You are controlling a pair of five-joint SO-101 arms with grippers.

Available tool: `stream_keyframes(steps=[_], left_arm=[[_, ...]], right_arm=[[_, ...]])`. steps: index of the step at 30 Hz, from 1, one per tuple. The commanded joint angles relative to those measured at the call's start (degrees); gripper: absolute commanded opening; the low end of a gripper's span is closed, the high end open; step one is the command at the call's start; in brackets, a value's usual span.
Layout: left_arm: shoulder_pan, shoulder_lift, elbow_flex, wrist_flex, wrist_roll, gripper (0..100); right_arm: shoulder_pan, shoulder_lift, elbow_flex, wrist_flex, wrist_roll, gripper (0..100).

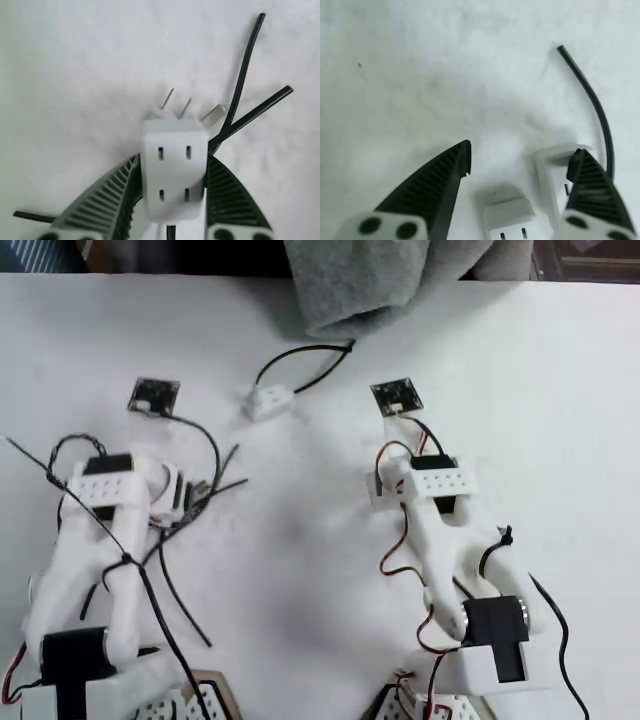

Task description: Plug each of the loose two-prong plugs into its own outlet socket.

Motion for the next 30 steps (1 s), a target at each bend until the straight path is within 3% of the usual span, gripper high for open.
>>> stream_keyframes(steps=[1,5,8,12,15,17,25,30], left_arm=[[0.92,-0.48,-9.85,6.95,0.62,14],[4.62,-0.48,-21.19,18.11,0.70,14],[11.21,-0.48,-27.87,25.58,1.93,14],[22.81,-0.13,-30.51,26.90,10.37,14],[30.81,0.13,-27.78,23.56,9.76,14],[32.48,0.13,-24.70,19.87,9.49,14],[28.79,3.03,-8.97,0.09,6.51,14],[28.62,16.75,-9.85,-1.85,5.89,14]], right_arm=[[0.04,0.22,-0.26,-0.84,-0.44,30.6],[0.31,0.22,-0.09,-1.80,-0.44,30.6],[0.48,0.22,0.00,-2.33,-0.44,30.6],[0.57,0.22,0.00,-2.42,-0.44,30.6],[2.07,0.22,0.00,-2.42,-0.53,30.6],[3.30,0.22,0.00,-2.42,-2.90,30.6],[9.98,0.22,-0.26,-3.65,-12.13,30.6],[10.95,0.22,-0.26,-4.09,-14.59,30.6]])
